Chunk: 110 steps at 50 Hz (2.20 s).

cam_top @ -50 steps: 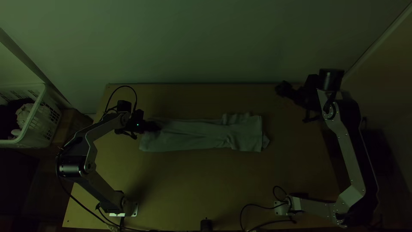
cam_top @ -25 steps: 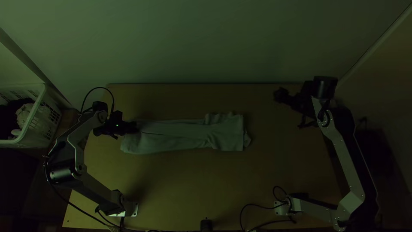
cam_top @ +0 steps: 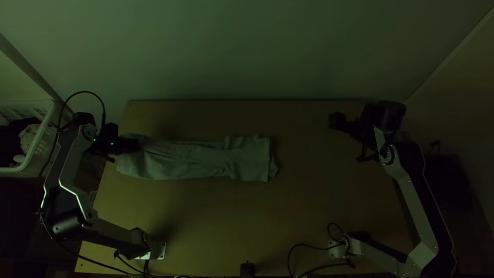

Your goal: Fold the t-shirt

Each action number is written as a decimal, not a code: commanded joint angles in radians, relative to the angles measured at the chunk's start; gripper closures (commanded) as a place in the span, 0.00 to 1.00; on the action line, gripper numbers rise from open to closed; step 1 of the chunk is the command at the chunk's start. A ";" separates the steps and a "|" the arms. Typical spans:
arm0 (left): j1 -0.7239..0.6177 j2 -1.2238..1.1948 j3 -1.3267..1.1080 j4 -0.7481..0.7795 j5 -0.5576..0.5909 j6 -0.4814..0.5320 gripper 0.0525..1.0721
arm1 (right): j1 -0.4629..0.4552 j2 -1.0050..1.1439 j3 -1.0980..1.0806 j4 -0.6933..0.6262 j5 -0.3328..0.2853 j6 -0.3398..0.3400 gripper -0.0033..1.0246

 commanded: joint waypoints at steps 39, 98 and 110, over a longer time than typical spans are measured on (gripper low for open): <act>-0.417 -0.021 0.465 -0.369 -0.191 -0.167 0.97 | -0.018 -0.108 -0.104 0.023 0.006 -0.004 0.04; -1.078 0.468 0.902 -0.398 -0.382 -0.550 0.97 | -0.053 -0.291 -0.228 0.018 0.035 0.030 0.04; -1.141 0.554 0.940 -0.349 -0.401 -0.593 0.97 | -0.065 -0.328 -0.257 0.014 0.035 0.025 0.04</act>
